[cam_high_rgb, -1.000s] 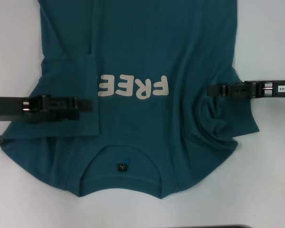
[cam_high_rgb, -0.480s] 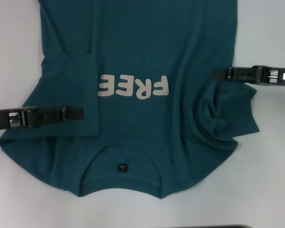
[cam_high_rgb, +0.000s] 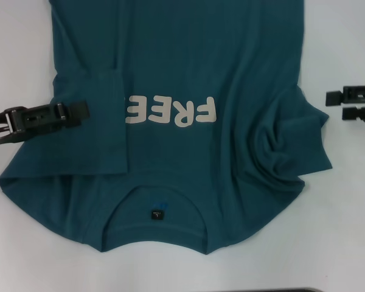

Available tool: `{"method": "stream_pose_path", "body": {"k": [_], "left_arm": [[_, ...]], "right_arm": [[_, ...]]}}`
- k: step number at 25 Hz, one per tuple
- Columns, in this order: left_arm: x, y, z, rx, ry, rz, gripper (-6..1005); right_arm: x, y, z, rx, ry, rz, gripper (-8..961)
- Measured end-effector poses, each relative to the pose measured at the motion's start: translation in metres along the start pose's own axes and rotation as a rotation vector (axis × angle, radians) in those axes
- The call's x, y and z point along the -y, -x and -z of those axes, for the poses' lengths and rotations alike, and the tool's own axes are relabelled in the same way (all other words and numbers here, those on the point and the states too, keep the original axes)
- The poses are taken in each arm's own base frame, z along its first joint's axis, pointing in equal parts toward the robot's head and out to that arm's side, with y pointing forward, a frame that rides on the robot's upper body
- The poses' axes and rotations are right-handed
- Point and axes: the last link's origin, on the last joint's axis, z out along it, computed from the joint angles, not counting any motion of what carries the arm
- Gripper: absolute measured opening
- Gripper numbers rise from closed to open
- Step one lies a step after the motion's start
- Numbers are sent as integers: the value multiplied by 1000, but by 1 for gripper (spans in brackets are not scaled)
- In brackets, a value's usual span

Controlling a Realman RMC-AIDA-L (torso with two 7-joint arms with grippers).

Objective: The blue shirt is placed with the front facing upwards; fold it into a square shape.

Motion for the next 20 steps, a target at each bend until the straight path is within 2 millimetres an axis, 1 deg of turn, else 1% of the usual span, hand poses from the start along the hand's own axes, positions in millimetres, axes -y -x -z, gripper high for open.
{"method": "stream_pose_path", "body": {"k": [4,6,13,20], "left_arm": [[0,0,0,-3,-1,2,793],[1,1,0,-4,-2,3,793],[1,1,1,-10,-5,5,793],[0,0,-2,-8,1,4,792]], "right_arm": [[1,-2,1,-52,-35,-26,844],[1,-3,-2,-64,-41,-17,844],[-5,-4,-18,-107,-37,122,843],[-2,-2,-26,-132,-93,189,841]]}}
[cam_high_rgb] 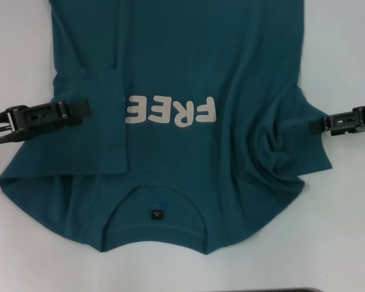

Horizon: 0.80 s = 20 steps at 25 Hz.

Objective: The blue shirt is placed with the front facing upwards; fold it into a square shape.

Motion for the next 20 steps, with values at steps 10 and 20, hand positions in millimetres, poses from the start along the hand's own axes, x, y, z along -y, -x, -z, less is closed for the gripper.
{"method": "stream_pose_path", "body": {"k": [10,20], "left_arm": [[2,2,-1,0,8,21,792],[4,3,1,-3,2,26,792]], "right_arm": [[-6,8,-8,-12,-7,82,839],[-13,13,-16,-29,1,111,837]]}}
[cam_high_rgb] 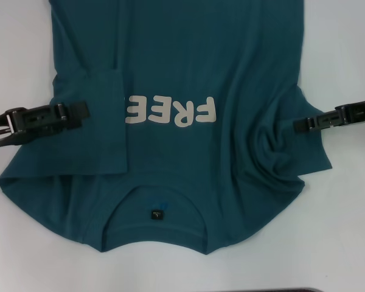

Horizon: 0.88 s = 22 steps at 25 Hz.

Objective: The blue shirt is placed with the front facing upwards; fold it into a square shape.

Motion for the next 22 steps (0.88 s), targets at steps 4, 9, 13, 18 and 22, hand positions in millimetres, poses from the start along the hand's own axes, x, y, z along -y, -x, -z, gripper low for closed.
{"method": "stream_pose_path", "body": {"k": [4,9,13,18,22], "left_arm": [[0,0,0,0,-1,0,792],[0,-1,0,0,0,-1,792],[0,-1,-1,0,1,-2,792],[0,-1,-2,0,2,-1,792],[2,0,-2,-3,2,11,792]], "right_arm": [[1,-3,0,-21,-5,-6,836],[-2,-6,0,-39,13,-12,835],[-3,-6,0,-40,19,-9,835],[-6,-3,-3,-36,32,-3,834],[-10,1,-5,-23,50,2,833]]}}
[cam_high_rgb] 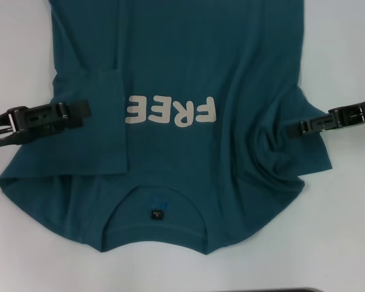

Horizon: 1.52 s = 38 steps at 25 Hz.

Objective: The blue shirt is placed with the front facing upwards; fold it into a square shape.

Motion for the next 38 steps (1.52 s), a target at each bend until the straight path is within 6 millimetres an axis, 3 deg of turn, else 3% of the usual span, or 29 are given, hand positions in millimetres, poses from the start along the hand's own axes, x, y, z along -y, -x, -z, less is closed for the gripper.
{"method": "stream_pose_path", "body": {"k": [25,31,33,38], "left_arm": [[0,-2,0,-10,2,3,792],[0,-2,1,-11,1,6,793],[0,-2,1,-11,1,7,793],[0,-2,0,-11,2,8,793]], "right_arm": [[-3,7,-14,-41,-47,-74,828],[0,5,-12,-38,-57,-89,596],[1,4,-12,-37,-61,-90,354],[2,4,-10,-37,-63,-101,243]]}}
